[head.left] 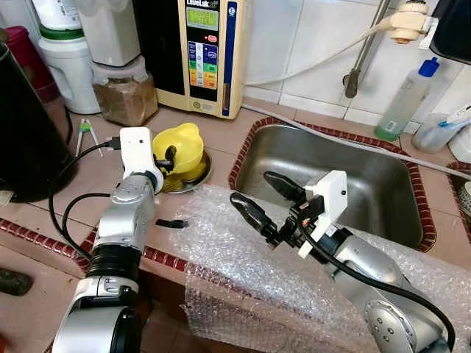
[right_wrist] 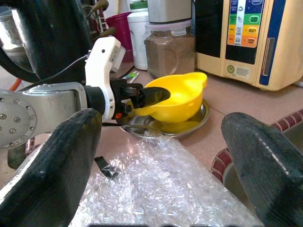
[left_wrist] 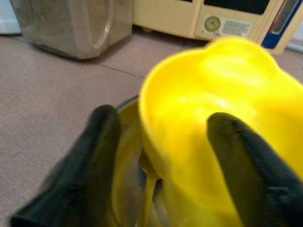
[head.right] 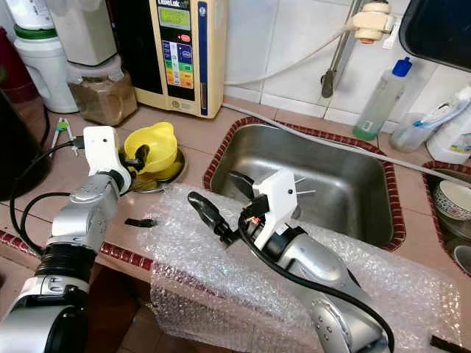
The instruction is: Kitchen organization
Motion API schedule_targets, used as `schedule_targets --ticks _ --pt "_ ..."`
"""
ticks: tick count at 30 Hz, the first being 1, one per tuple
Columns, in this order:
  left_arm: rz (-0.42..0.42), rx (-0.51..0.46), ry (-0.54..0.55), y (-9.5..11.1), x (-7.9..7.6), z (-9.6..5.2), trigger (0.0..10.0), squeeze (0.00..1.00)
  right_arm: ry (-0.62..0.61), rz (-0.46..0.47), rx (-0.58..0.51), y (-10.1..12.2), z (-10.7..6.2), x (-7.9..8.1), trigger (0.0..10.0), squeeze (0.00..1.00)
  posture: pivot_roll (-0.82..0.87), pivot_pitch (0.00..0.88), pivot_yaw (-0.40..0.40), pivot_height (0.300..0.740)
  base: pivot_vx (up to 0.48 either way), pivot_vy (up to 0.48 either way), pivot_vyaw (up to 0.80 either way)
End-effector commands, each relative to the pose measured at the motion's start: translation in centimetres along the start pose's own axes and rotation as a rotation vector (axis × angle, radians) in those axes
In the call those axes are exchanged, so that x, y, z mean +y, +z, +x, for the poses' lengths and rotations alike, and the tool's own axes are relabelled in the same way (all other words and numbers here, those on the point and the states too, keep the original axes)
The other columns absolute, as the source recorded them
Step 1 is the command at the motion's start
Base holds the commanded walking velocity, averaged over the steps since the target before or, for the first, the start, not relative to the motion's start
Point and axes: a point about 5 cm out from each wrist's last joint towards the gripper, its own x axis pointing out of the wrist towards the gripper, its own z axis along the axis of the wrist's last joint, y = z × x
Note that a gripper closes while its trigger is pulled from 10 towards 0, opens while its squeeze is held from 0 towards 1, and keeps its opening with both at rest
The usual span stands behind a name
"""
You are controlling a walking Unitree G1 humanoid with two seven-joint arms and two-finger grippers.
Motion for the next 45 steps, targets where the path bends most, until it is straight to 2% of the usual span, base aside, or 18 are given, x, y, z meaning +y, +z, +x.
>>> schedule_targets --ticks 1,2,3,4,5,6,16,24,29,45 --pt "0.019 0.013 -0.017 0.4 -0.4 0.3 0.0 0.0 0.013 -0.021 -0.01 0.4 -0.1 0.3 10.0 1.0 -0.02 0.057 -0.013 0.74 0.0 0.0 0.0" --pt "0.022 0.014 -0.019 0.4 -0.3 0.3 0.0 0.0 0.016 -0.02 -0.009 0.4 -0.1 0.3 10.0 0.9 -0.02 0.057 -0.013 0.74 0.0 0.0 0.0" --pt "0.026 0.016 -0.017 0.4 -0.3 0.3 0.0 0.0 0.019 -0.018 -0.008 0.4 -0.1 0.3 10.0 0.85 -0.02 0.057 -0.013 0.74 0.0 0.0 0.0" --pt "0.025 0.018 -0.013 0.4 -0.2 0.3 0.0 0.0 0.022 -0.017 -0.008 0.4 0.0 0.4 10.0 0.56 -0.02 0.057 -0.013 0.74 0.0 0.0 0.0" --pt "0.024 0.02 -0.012 0.4 -0.2 0.3 0.0 0.0 0.024 -0.016 -0.008 0.4 0.0 0.4 10.0 0.56 -0.02 0.057 -0.014 0.74 0.0 0.0 0.0" --pt "0.025 0.027 -0.012 0.3 -0.1 0.3 0.0 0.0 0.027 -0.016 -0.005 0.3 0.0 0.4 10.0 0.0 -0.02 0.057 -0.015 0.74 0.0 0.0 0.0" --pt "0.007 0.061 -0.007 0.0 0.2 0.3 0.0 0.0 0.024 -0.028 0.006 0.3 0.0 0.1 10.0 0.0 -0.02 0.056 -0.018 0.74 0.0 0.0 0.0" --pt "0.009 0.021 0.038 0.3 0.8 0.2 0.0 0.0 0.013 -0.04 0.007 0.3 0.0 -0.2 10.0 0.0 -0.02 0.046 -0.023 0.74 0.0 0.0 0.0" --pt "0.027 -0.054 0.04 1.1 0.8 -0.1 0.0 0.0 0.006 -0.044 0.004 0.3 0.1 -0.4 10.0 0.0 -0.01 0.044 -0.028 0.74 0.0 0.0 0.0" --pt "0.029 -0.073 0.049 0.2 0.8 -0.5 0.0 0.0 -0.002 -0.051 0.003 0.4 0.4 -0.9 10.0 0.0 -0.01 0.048 -0.04 0.74 0.0 0.0 0.0"
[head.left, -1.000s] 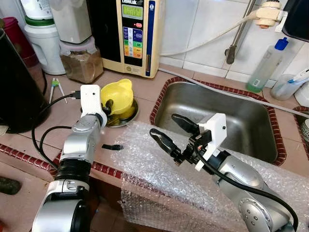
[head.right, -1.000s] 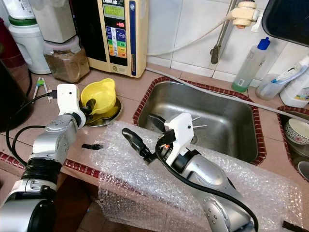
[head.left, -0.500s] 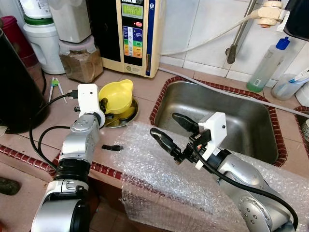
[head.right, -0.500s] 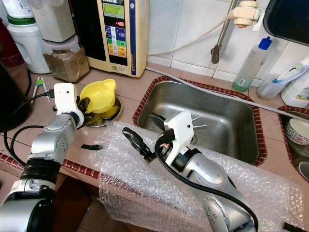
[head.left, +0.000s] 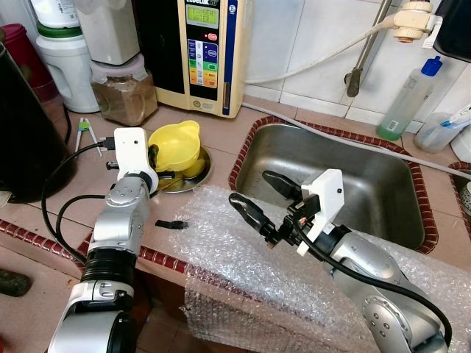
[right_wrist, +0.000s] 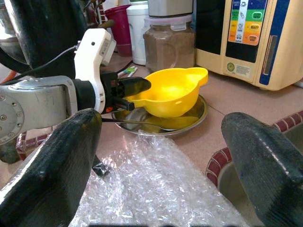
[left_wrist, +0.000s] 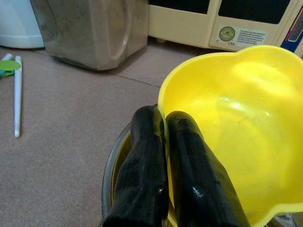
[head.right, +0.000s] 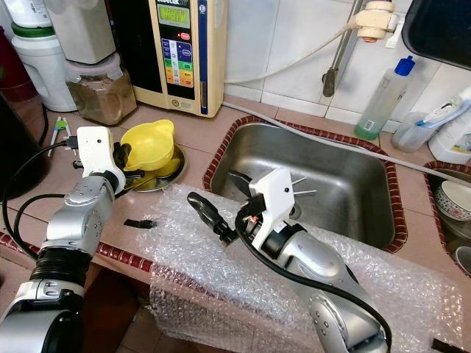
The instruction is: Kitchen organization
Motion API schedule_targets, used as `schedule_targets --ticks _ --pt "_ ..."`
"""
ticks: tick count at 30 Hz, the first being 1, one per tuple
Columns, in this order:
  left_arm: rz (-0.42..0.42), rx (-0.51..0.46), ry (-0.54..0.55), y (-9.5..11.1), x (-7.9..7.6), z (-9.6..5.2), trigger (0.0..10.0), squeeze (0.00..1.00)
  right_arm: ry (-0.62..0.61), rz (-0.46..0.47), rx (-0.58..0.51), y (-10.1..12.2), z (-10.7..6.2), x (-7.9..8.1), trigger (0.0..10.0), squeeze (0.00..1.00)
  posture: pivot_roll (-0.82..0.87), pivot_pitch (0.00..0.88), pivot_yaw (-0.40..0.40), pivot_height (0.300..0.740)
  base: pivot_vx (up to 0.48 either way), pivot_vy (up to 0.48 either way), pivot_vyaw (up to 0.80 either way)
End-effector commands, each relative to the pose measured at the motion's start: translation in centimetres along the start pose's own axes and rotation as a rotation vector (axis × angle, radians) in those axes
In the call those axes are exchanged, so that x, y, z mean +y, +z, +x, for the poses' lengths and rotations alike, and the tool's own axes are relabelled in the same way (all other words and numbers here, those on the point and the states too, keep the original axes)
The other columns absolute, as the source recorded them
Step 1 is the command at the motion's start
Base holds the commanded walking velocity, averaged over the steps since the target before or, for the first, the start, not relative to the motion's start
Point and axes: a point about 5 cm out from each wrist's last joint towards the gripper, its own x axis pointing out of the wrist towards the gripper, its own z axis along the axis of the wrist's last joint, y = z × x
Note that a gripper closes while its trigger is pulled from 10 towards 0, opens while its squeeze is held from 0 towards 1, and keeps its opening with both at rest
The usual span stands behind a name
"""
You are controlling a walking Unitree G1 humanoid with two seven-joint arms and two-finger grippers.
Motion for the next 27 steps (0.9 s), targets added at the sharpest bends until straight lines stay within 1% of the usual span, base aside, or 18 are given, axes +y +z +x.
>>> schedule_targets --ticks 1,3,6,8,9,10,11,12,14,15,18,19,22,24,25,27 --pt "-0.008 -0.017 0.002 0.1 -0.2 -0.1 0.0 0.0 -0.012 -0.018 -0.014 0.4 -0.1 -0.4 10.0 0.0 -0.01 0.049 -0.041 0.74 0.0 0.0 0.0" --pt "0.009 -0.019 0.004 0.1 -0.1 -0.1 0.0 0.0 -0.015 -0.02 -0.014 0.4 -0.1 -0.5 10.0 0.0 -0.01 0.048 -0.043 0.74 0.0 0.0 0.0" --pt "-0.009 -0.019 0.008 0.0 -0.1 -0.2 0.0 0.0 -0.021 -0.024 -0.015 0.5 -0.1 -0.6 10.0 0.0 -0.01 0.05 -0.045 0.74 0.0 0.0 0.0" --pt "-0.028 -0.064 0.022 0.4 0.0 -0.2 0.0 0.0 -0.023 -0.025 -0.016 0.5 -0.1 -0.7 10.0 0.0 -0.01 0.051 -0.046 0.74 0.0 0.0 0.0" --pt "-0.049 -0.157 0.028 1.5 -0.1 -0.4 0.0 0.0 -0.027 -0.027 -0.018 0.5 0.0 -0.8 10.0 0.0 -0.01 0.051 -0.047 0.74 0.0 0.0 0.0" --pt "-0.027 -0.234 0.02 2.4 -0.2 -0.6 0.0 0.0 -0.031 -0.028 -0.02 0.5 0.1 -0.8 10.0 0.0 -0.01 0.051 -0.047 0.74 0.0 0.0 0.0" --pt "-0.017 -0.285 0.008 3.0 -0.4 -0.8 0.0 0.0 -0.042 -0.033 -0.026 0.6 0.2 -1.0 10.0 0.0 -0.01 0.05 -0.047 0.74 0.0 0.0 0.0" --pt "0.0 -0.371 -0.013 4.0 -0.9 -1.3 0.0 0.0 -0.083 -0.045 -0.044 0.8 0.5 -1.5 10.0 0.0 -0.01 0.05 -0.049 0.74 0.0 0.0 0.0" --pt "0.018 -0.442 -0.033 4.9 -1.3 -1.7 0.0 0.0 -0.131 -0.052 -0.065 1.1 0.8 -2.0 10.0 0.0 -0.01 0.05 -0.051 0.74 0.0 0.0 0.0" --pt "0.053 -0.517 -0.065 5.9 -2.0 -2.2 0.0 0.0 -0.178 -0.048 -0.099 1.7 1.2 -2.7 10.0 0.0 0.0 0.05 -0.051 0.74 0.0 0.0 0.0" --pt "0.082 -0.586 -0.119 6.8 -3.0 -2.8 0.0 0.0 -0.238 -0.039 -0.141 2.5 1.5 -3.5 10.0 0.0 0.0 0.05 -0.054 0.74 0.0 0.0 0.0" --pt "0.099 -0.624 -0.172 7.1 -3.9 -3.3 0.0 0.0 -0.291 -0.021 -0.181 3.1 1.7 -4.2 10.0 0.0 0.0 0.05 -0.054 0.74 0.0 0.0 0.0" --pt "0.103 -0.648 -0.227 7.1 -5.0 -3.7 0.0 0.0 -0.343 0.011 -0.239 4.0 2.1 -5.0 10.0 0.0 0.0 0.05 -0.053 0.74 0.0 0.0 0.0" --pt "0.107 -0.647 -0.3 6.5 -6.6 -4.2 0.0 0.0 -0.389 0.036 -0.3 5.1 2.8 -5.8 10.0 0.0 0.0 0.048 -0.053 0.74 0.0 0.0 0.0" --pt "0.107 -0.647 -0.3 6.5 -6.6 -4.2 0.0 0.0 -0.389 0.036 -0.3 5.1 2.8 -5.8 10.0 0.0 0.0 0.048 -0.053 0.74 0.0 0.0 0.0" --pt "0.092 -0.647 -0.327 6.2 -7.4 -4.5 0.0 0.0 -0.405 0.07 -0.337 5.7 3.3 -6.0 10.0 0.0 0.0 0.048 -0.053 0.74 0.0 0.0 0.0"
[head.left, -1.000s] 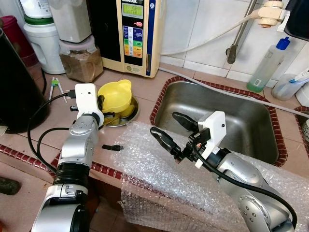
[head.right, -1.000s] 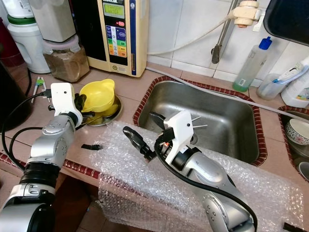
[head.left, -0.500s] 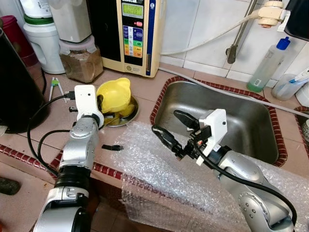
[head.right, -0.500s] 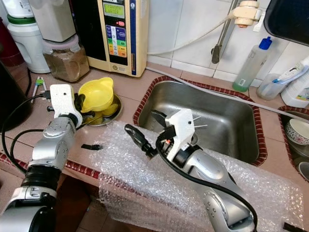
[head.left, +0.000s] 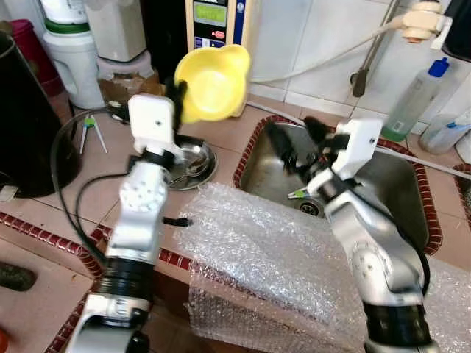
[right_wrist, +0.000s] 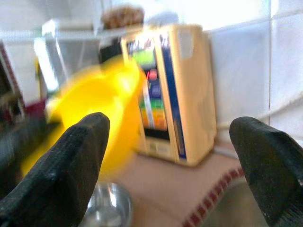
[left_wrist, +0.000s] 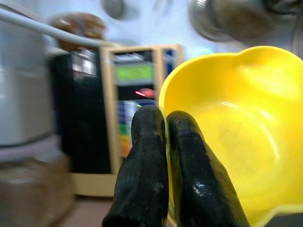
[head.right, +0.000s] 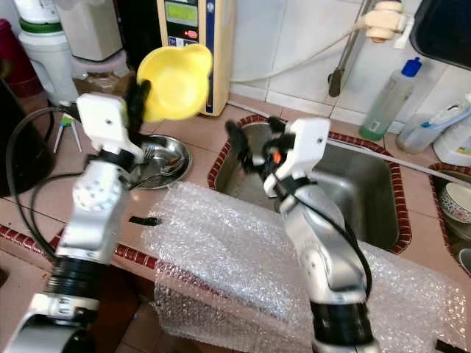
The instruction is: Kitchen organization
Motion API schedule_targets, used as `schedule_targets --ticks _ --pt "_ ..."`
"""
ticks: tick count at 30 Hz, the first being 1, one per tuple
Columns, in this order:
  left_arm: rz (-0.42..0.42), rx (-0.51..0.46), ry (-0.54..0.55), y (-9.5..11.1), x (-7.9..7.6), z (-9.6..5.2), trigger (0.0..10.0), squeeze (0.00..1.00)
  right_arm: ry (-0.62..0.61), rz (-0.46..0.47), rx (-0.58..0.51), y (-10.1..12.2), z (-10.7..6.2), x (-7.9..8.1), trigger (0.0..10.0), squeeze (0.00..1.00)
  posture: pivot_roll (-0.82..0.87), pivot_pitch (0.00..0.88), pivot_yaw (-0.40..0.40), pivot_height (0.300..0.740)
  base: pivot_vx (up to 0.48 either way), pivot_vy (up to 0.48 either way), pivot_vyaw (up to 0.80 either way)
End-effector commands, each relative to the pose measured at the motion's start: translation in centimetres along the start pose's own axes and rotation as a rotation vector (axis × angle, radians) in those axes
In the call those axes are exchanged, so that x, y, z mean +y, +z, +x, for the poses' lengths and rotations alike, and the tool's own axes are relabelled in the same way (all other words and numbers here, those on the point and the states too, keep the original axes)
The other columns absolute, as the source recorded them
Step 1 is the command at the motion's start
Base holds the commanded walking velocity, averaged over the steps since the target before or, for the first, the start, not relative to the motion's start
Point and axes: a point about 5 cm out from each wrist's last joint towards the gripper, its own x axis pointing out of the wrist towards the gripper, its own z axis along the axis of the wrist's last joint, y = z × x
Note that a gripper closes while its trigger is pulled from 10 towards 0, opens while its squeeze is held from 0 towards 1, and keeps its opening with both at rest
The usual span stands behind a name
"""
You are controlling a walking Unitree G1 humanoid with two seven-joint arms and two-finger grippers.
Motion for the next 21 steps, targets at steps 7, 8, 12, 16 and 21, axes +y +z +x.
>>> schedule_targets --ticks 7,8,12,16,21 --pt "-0.03 -0.075 -0.104 1.2 -2.6 -0.2 0.0 0.0 -0.076 0.064 -0.012 -0.3 1.4 -0.1 6.6 0.0 0.0 0.052 -0.056 0.74 0.0 0.0 0.0" --pt "-0.03 -0.075 -0.104 1.2 -2.6 -0.2 0.0 0.0 -0.076 0.064 -0.012 -0.3 1.4 -0.1 6.6 0.0 0.0 0.052 -0.056 0.74 0.0 0.0 0.0" --pt "-0.033 -0.075 -0.115 1.2 -2.9 -0.3 0.0 0.0 -0.085 0.099 0.002 -0.6 1.8 0.1 0.0 0.0 0.0 0.054 -0.056 0.74 0.0 0.0 0.0" --pt "-0.042 -0.078 -0.122 1.3 -3.0 -0.3 0.0 0.0 -0.127 0.093 0.052 -1.3 2.0 -0.2 0.0 0.0 -0.01 0.054 -0.057 0.74 0.0 0.0 0.0" --pt "-0.053 -0.09 -0.127 1.5 -3.3 -0.4 0.0 0.0 -0.157 0.149 0.089 -1.6 2.4 -0.4 0.0 0.0 -0.01 0.053 -0.061 0.74 0.0 0.0 0.0"
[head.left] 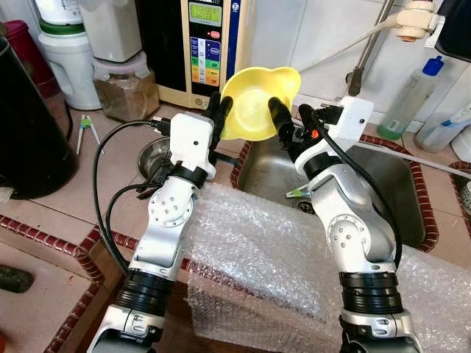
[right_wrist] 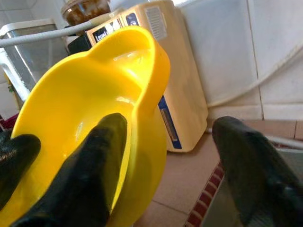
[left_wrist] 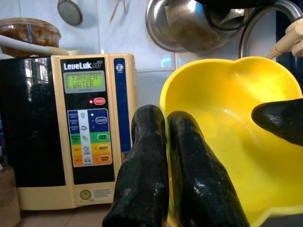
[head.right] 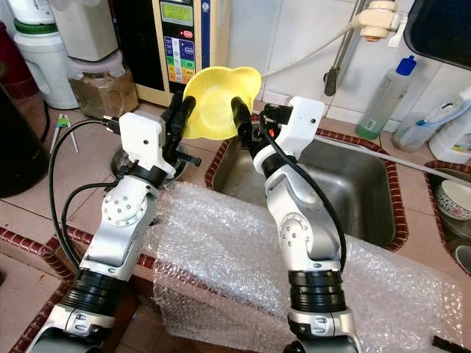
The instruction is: Kitchen organization
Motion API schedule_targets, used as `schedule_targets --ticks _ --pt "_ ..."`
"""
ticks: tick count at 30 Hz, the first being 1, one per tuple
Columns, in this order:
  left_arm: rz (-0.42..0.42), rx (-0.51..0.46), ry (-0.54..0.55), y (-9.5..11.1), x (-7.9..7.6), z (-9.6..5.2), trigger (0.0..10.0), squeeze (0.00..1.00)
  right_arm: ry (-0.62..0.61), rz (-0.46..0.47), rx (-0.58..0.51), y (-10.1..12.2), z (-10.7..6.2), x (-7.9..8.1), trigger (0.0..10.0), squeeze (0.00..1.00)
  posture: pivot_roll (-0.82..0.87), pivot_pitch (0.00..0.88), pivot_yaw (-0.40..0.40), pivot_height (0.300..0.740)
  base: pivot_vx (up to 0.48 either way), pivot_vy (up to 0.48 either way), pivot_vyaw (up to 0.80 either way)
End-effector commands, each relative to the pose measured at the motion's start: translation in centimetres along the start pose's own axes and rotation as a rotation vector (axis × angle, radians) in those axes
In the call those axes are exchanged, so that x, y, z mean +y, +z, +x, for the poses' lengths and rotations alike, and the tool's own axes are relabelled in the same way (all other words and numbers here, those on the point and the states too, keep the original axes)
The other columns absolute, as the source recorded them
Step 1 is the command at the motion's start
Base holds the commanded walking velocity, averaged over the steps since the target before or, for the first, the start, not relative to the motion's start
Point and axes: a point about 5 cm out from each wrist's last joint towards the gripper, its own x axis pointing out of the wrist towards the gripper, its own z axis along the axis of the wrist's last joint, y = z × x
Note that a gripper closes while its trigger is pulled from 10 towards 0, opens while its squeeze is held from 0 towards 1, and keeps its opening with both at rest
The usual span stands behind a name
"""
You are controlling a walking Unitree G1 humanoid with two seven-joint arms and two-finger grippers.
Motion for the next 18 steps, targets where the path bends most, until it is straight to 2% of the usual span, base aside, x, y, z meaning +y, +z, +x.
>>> schedule_targets --ticks 1,6,7,10,18 --pt "-0.003 -0.05 -0.018 0.9 -0.5 0.2 0.0 0.0 -0.035 0.018 0.013 0.2 0.2 -0.5 0.0 0.0 -0.01 0.052 -0.061 0.74 0.0 0.0 0.0" --pt "-0.009 -0.059 -0.026 1.1 -0.8 0.2 0.0 0.0 -0.081 0.092 0.058 0.3 0.7 -0.7 0.0 0.0 -0.01 0.051 -0.063 0.74 0.0 0.0 0.0" --pt "-0.013 -0.061 -0.031 1.1 -0.9 0.2 0.0 0.0 -0.08 0.143 0.086 0.0 0.8 -0.7 0.0 0.0 -0.01 0.055 -0.065 0.74 0.0 0.0 0.0" --pt "-0.014 -0.065 -0.038 1.2 -1.1 0.3 0.0 0.0 -0.07 0.177 0.118 -0.3 0.9 -0.6 0.0 0.0 -0.01 0.055 -0.067 0.74 0.0 0.0 0.0" --pt "-0.014 -0.062 -0.034 1.1 -1.1 0.1 0.0 0.0 -0.072 0.177 0.177 -0.8 0.8 -0.5 0.0 0.0 -0.01 0.056 -0.067 0.74 0.0 0.0 0.0"
